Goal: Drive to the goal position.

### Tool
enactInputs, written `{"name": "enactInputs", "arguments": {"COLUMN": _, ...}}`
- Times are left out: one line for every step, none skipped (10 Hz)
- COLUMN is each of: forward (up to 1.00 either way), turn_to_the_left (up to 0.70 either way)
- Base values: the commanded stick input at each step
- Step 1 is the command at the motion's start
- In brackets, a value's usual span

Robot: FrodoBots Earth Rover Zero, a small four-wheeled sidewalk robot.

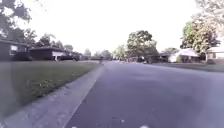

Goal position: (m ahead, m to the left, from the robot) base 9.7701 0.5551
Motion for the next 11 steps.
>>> {"name": "enactInputs", "arguments": {"forward": 1.00, "turn_to_the_left": 0.00}}
{"name": "enactInputs", "arguments": {"forward": 1.00, "turn_to_the_left": 0.00}}
{"name": "enactInputs", "arguments": {"forward": 1.00, "turn_to_the_left": 0.00}}
{"name": "enactInputs", "arguments": {"forward": 1.00, "turn_to_the_left": 0.00}}
{"name": "enactInputs", "arguments": {"forward": 1.00, "turn_to_the_left": 0.00}}
{"name": "enactInputs", "arguments": {"forward": 1.00, "turn_to_the_left": 0.00}}
{"name": "enactInputs", "arguments": {"forward": 1.00, "turn_to_the_left": 0.00}}
{"name": "enactInputs", "arguments": {"forward": 1.00, "turn_to_the_left": 0.00}}
{"name": "enactInputs", "arguments": {"forward": 1.00, "turn_to_the_left": 0.00}}
{"name": "enactInputs", "arguments": {"forward": 1.00, "turn_to_the_left": 0.00}}
{"name": "enactInputs", "arguments": {"forward": 1.00, "turn_to_the_left": 0.00}}
